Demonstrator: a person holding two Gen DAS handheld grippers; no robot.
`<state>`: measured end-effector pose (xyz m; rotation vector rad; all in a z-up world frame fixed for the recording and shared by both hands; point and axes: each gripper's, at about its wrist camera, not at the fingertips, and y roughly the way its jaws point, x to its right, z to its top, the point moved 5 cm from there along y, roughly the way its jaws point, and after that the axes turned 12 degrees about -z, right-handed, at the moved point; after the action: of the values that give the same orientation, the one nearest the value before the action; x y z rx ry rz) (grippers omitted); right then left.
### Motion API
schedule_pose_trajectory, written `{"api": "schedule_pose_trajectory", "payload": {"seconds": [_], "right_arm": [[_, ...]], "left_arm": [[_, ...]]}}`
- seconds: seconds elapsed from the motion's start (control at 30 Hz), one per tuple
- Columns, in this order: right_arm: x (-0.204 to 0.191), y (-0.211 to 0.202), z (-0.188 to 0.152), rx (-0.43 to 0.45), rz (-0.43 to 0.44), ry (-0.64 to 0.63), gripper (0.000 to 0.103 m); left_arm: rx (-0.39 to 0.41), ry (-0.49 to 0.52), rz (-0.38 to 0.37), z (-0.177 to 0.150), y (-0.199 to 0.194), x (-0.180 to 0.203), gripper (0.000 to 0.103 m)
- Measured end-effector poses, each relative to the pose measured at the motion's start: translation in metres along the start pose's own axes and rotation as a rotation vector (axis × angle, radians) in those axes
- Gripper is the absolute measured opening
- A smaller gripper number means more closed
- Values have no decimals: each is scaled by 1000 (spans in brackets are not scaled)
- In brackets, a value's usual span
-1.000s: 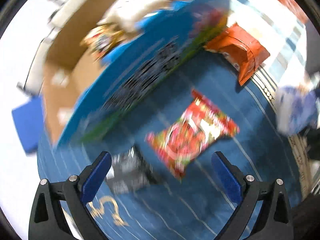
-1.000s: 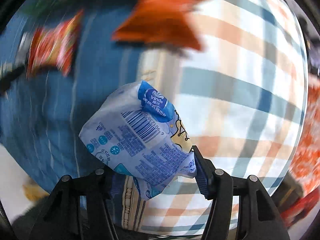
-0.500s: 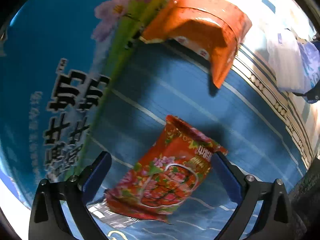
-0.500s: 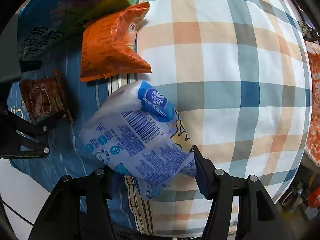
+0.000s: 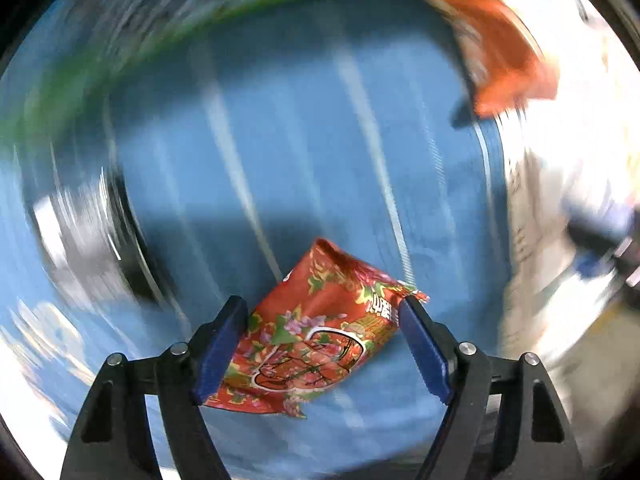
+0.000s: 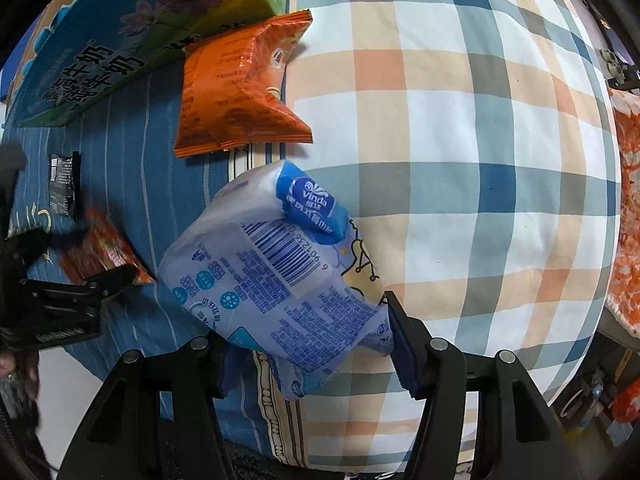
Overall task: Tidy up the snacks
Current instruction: 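Grasp the blue-white milk bag with the right tool while the left tool grasps the red-floral bag, then carry both bags into the box and open both tools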
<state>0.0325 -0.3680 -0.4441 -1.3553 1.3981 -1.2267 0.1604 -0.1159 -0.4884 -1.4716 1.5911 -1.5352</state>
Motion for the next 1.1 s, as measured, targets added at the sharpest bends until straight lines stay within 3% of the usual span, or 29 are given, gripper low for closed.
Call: {"api": "schedule_pose_trajectory", "payload": {"seconds": [0.07,0.13,0.17,0.27,0.4,0.5,0.6,0.7,0.73,0.8,0.9,1.0,1.1], "right_arm": [[-20,-2,8,-4,9,-1,63],[-39,-9,36,-9,9,-6,63],[-41,-10,34,-10,10,-11,63],[-46,-9,38,-10,4,-24,64],[-51,-4,42,-20,-1,-42,64],[-60,4,50,-22,-8,-43,64],[-63,1,46,-18,4,-14,64],[-65,2,45,-27,38,21,64],[-66,2,44,-34,47,26,64],[-70,8,45,-61,61,28,65],[-74,17,51,-104,94,45,73],[-74,17,54,-114,101,47,75],[-70,5,54,-97,110,40,81]], "left_arm": [[30,-144,-152,-7,-2,-17,77],[61,-202,-223,-12,-7,-29,77],[73,-200,-232,-14,-9,-32,77],[67,-80,-146,-21,-13,-26,79],[-31,120,35,-32,15,8,79],[-25,180,177,-31,32,16,54],[54,30,122,-29,28,8,51],[175,-252,-22,-36,14,-17,52],[208,-338,-40,-42,11,-27,52],[218,-405,-58,-47,14,-40,53],[164,-414,-63,-49,31,-63,57],[126,-323,-4,-36,39,-62,57],[126,-302,-5,-28,40,-50,57]]}}
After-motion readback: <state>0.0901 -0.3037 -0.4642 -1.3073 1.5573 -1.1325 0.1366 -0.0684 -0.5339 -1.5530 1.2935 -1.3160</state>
